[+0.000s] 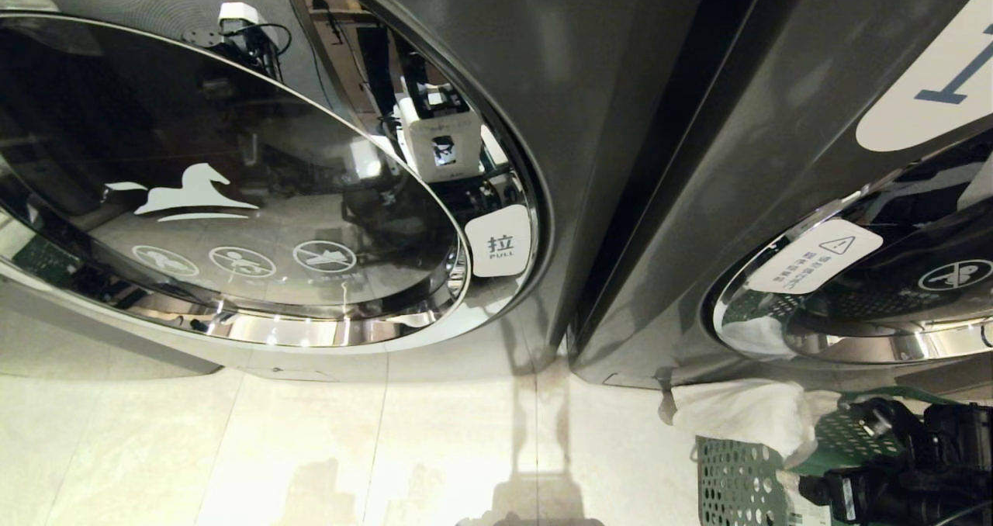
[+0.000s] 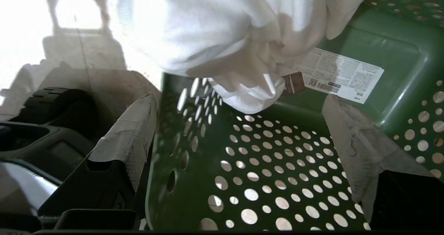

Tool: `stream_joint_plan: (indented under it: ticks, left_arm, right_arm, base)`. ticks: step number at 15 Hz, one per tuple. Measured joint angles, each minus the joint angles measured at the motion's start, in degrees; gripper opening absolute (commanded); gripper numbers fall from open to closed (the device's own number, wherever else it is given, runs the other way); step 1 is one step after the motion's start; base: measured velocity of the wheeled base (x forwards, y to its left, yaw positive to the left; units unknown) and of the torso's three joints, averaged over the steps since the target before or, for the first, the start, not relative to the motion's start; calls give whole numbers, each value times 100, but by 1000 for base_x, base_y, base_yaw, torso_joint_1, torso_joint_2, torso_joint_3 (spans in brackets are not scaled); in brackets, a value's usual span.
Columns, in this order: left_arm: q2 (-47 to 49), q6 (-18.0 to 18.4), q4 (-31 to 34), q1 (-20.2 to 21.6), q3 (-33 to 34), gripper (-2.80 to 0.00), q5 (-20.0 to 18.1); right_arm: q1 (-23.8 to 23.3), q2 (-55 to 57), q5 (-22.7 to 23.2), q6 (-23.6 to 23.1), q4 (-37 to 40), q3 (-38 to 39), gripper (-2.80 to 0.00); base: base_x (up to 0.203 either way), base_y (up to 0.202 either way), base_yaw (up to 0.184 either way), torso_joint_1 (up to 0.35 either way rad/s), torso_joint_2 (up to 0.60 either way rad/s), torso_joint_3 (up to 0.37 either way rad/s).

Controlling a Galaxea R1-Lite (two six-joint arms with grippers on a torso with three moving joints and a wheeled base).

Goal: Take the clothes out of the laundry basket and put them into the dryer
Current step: Take the clothes out of the basket

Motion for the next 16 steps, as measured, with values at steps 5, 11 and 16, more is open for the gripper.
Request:
stream_joint_plan:
  ticks: [5,11,16]
  left_arm:
    - [0,1,0,0,0,-280,0]
    - [0,-1,2,0,0,-280,0]
    - [0,-2,0,0,0,-280,1]
  right_arm:
    - [-87,-567,223,-15,-2,243,0]
    - [-431,-791,-176,-145,66,289,0]
    - [-498,-507,-350,-146,270,64,0]
  base:
    - [0,0,0,0,0,0]
    - [0,0,0,0,0,0]
    - [0,0,0,0,0,0]
